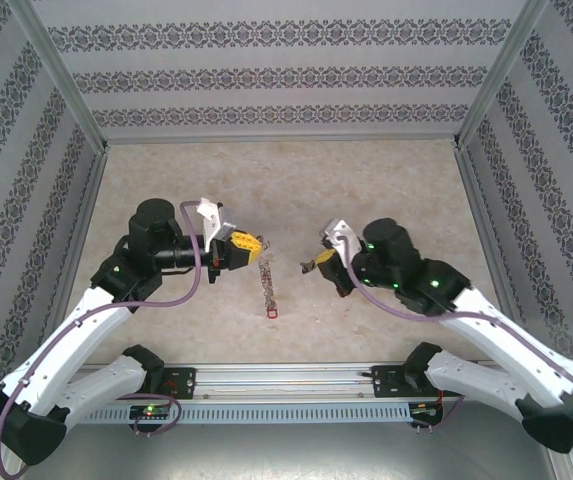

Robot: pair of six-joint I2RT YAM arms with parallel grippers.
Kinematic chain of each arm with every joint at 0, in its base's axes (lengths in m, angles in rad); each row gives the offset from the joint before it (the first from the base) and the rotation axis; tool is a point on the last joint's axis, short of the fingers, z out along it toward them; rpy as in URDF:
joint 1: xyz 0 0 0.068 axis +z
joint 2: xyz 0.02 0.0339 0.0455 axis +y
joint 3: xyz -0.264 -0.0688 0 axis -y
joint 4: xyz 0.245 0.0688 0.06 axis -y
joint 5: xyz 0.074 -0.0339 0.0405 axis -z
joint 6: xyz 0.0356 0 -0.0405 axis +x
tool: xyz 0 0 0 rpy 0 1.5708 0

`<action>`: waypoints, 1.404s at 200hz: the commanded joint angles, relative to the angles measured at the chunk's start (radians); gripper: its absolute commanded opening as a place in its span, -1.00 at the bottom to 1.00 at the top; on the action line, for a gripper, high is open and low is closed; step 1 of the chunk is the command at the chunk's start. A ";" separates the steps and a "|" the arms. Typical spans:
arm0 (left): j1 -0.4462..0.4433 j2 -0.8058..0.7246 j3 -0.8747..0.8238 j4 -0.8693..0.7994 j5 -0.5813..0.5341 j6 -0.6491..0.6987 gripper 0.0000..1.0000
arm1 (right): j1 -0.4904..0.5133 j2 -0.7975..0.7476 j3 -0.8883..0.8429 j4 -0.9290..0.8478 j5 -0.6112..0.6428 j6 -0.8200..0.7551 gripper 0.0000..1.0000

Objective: Put the keys on the keyring

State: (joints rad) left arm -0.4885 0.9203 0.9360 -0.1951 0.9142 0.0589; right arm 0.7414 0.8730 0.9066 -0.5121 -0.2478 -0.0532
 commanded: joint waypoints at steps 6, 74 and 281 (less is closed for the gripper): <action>0.014 0.011 0.070 -0.030 0.096 0.077 -1.00 | -0.017 0.006 0.074 -0.005 -0.169 -0.109 -1.00; 0.014 0.074 0.159 -0.119 0.204 0.123 -1.00 | -0.017 0.065 0.153 0.136 -0.358 -0.086 -1.00; 0.013 0.133 0.201 -0.170 0.191 0.198 -1.00 | 0.035 0.151 0.201 0.294 -0.427 -0.074 -1.00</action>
State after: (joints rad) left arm -0.4885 1.0569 1.0981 -0.3824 1.0763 0.2329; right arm 0.7601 1.0172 1.0840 -0.2634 -0.6231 -0.1345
